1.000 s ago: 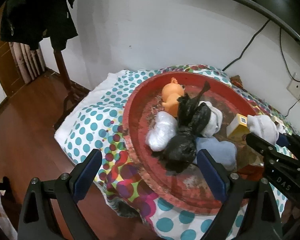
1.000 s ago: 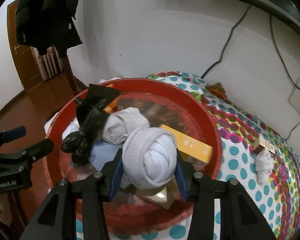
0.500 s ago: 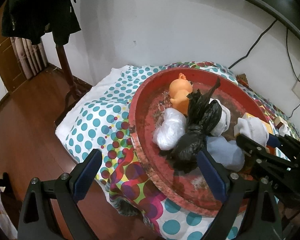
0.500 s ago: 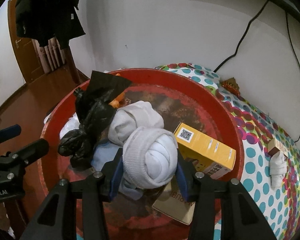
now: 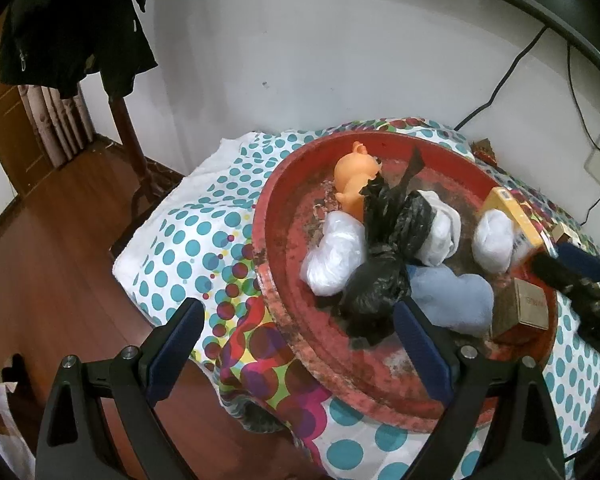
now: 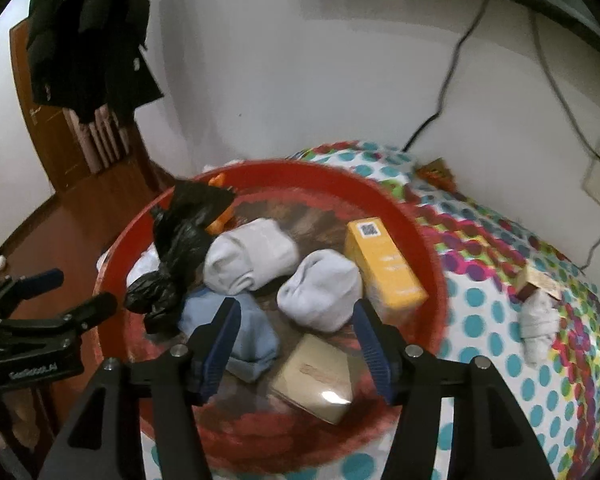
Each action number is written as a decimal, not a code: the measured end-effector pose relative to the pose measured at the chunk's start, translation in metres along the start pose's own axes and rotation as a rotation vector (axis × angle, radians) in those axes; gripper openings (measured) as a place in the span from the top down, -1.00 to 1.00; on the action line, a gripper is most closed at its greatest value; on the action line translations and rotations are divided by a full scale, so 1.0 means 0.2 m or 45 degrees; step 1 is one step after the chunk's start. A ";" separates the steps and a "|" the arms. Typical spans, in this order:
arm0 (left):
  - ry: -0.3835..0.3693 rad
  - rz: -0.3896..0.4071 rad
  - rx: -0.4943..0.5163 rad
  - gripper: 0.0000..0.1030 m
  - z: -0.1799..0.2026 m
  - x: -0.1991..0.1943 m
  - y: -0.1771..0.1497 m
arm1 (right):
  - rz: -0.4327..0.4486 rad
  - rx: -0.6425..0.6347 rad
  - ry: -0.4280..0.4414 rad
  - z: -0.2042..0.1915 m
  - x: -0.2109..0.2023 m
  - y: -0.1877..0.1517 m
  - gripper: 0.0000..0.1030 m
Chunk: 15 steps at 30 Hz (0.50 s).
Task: Organize objects
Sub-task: 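Open the right gripper to release the white sock in the tray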
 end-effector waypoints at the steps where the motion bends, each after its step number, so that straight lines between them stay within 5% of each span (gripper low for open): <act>1: 0.001 0.002 0.004 -0.84 0.00 0.00 0.00 | 0.015 0.015 -0.009 0.04 -0.03 -0.01 -0.18; 15: 0.044 0.010 0.098 -0.84 0.11 0.00 -0.03 | -0.051 0.343 -0.325 0.86 0.00 -0.20 -0.19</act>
Point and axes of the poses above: each gripper's, at about its wrist camera, not at the fingertips, and x roughly the way its jaws point, z to its right, y to its top, the point moved 3 cm from there along x, roughly the way its jaws point, and after that the axes turned 12 degrees about -z, right-handed, at the moved point
